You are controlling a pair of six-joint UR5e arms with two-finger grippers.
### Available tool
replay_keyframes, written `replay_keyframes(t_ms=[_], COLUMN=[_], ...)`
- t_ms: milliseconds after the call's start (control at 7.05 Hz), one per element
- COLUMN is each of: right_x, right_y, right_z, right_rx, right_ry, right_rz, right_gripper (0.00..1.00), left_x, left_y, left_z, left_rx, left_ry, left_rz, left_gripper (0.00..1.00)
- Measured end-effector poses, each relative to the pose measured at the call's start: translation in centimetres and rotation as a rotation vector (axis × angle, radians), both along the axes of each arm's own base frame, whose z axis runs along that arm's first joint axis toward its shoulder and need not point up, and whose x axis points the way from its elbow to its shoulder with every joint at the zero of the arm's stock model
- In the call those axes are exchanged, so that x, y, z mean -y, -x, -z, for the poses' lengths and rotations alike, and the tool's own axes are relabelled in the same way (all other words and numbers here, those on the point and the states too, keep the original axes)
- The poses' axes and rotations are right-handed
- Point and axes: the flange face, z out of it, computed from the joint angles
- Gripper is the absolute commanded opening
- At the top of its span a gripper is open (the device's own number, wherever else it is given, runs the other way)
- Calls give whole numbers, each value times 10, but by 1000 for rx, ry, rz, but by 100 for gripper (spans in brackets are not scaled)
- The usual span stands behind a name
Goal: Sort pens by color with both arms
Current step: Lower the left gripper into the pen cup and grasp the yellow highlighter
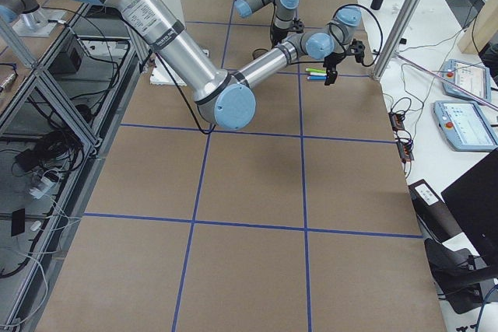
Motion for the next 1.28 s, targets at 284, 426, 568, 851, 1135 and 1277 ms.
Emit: replay_keyframes(t_ms=[284, 426, 568, 851, 1135, 1277], right_x=[0, -1, -1, -1, -1, -1], right_y=[1, 1, 2, 2, 2, 2], right_z=[0, -1, -1, 0, 0, 0], right_rx=[-1, -1, -2, -1, -1, -1], right_ry=[0, 0, 0, 0, -1, -1], right_rz=[0, 1, 2, 2, 2, 3], right_gripper=[99, 99, 99, 99, 99, 99], left_x=[-3, -4, -6, -7, -13, -21], left_y=[-3, -4, -5, -5, 4, 16], left_z=[-1, -2, -1, 0, 4, 9], left_rx=[1, 1, 1, -1, -9, -16], left_ry=[2, 3, 5, 6, 1, -5], left_rz=[-6, -7, -7, -6, -7, -8], left_gripper=[36, 25, 11, 0, 0, 0])
